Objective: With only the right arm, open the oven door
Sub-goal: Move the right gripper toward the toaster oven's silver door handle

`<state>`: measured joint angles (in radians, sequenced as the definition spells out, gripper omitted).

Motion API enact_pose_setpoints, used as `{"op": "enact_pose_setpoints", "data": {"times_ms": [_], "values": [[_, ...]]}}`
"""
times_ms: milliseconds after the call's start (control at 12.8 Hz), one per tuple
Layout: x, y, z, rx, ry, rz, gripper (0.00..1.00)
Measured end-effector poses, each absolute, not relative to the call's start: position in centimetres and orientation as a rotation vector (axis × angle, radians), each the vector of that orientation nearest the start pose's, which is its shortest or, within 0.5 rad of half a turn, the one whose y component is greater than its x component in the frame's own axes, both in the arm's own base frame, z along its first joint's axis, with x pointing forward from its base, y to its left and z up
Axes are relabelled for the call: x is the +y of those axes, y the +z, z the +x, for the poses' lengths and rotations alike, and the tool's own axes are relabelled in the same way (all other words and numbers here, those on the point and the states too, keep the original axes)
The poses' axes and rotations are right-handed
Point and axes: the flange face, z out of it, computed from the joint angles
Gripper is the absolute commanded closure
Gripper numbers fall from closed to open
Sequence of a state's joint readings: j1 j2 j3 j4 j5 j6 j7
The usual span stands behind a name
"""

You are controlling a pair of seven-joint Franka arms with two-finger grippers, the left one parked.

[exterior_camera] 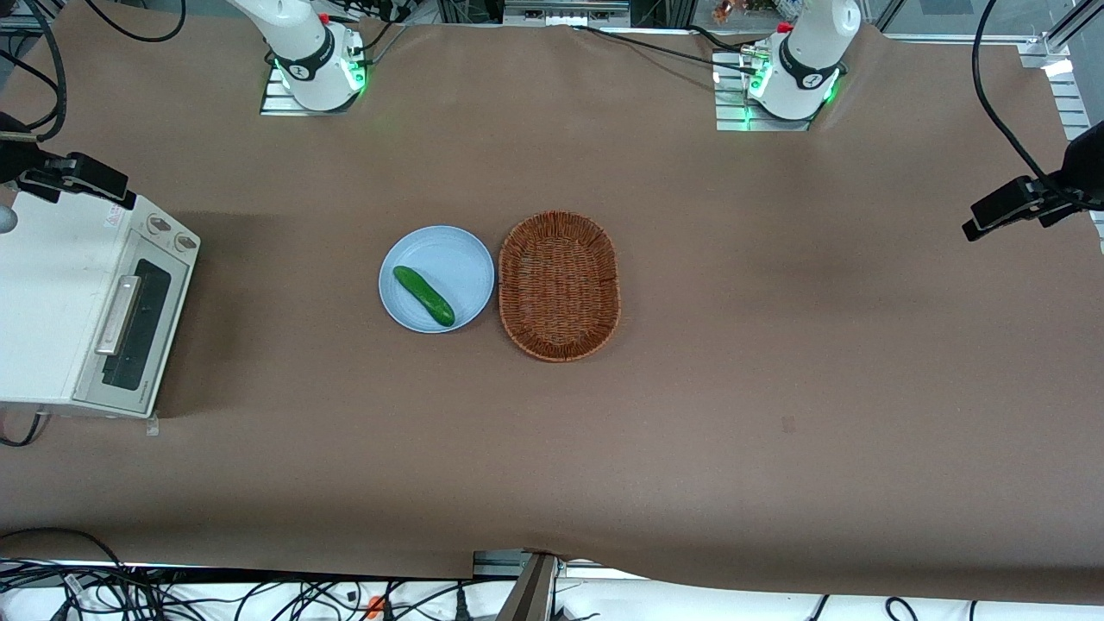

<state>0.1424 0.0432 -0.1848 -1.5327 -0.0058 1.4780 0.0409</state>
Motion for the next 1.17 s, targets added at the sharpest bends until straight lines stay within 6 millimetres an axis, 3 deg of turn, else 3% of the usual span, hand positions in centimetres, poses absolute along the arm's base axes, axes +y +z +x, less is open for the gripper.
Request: {"op": "enact_pose_setpoints", "data": {"times_ms": [859, 1172], "values": [[-2.1, 60.6, 55.2, 0.123, 0.235, -3.144, 0.0], [-1.9, 58.9, 55.3, -0.011, 0.343, -3.132, 0.0]]}}
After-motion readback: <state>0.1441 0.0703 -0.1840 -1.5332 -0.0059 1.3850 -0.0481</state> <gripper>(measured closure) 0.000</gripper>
